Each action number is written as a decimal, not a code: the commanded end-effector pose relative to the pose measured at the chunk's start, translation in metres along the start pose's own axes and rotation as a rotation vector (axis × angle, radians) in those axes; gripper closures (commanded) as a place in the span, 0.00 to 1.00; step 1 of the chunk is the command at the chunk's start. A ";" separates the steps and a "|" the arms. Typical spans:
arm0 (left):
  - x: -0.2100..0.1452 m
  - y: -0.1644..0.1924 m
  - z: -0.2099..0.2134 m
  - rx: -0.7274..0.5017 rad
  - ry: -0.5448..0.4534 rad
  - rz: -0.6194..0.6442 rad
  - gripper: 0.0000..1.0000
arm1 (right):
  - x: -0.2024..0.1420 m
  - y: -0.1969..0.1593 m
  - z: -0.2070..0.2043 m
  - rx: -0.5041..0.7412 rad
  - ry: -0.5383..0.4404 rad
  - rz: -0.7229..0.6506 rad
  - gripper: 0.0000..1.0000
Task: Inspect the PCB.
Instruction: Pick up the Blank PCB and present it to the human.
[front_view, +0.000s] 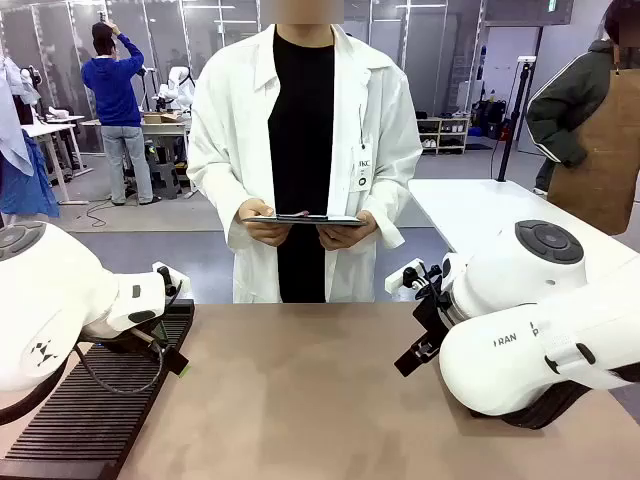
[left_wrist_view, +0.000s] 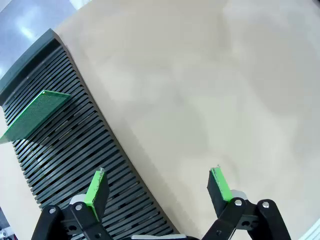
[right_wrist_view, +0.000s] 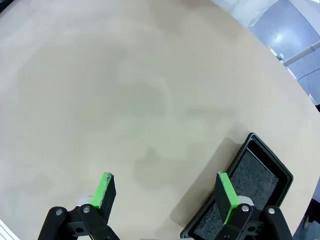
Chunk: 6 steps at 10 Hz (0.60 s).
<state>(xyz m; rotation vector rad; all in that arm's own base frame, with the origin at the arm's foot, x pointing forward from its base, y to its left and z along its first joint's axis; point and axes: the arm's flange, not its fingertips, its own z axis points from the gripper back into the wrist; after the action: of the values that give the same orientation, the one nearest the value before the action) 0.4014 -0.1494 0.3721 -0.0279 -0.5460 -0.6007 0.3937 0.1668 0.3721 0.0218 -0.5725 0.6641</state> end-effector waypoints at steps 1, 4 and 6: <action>0.000 0.000 0.000 0.000 0.000 0.000 0.00 | 0.000 0.000 0.000 0.000 0.000 0.000 0.00; 0.000 0.000 0.000 0.000 0.000 0.000 0.00 | 0.000 0.000 0.000 0.000 0.000 0.000 0.00; 0.000 0.000 0.000 0.000 0.000 0.000 0.00 | 0.000 0.000 0.000 0.000 0.000 0.000 0.00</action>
<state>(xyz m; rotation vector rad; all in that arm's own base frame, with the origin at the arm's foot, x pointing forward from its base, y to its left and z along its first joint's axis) 0.4013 -0.1498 0.3721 -0.0279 -0.5460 -0.6016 0.3937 0.1668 0.3721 0.0207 -0.5726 0.6659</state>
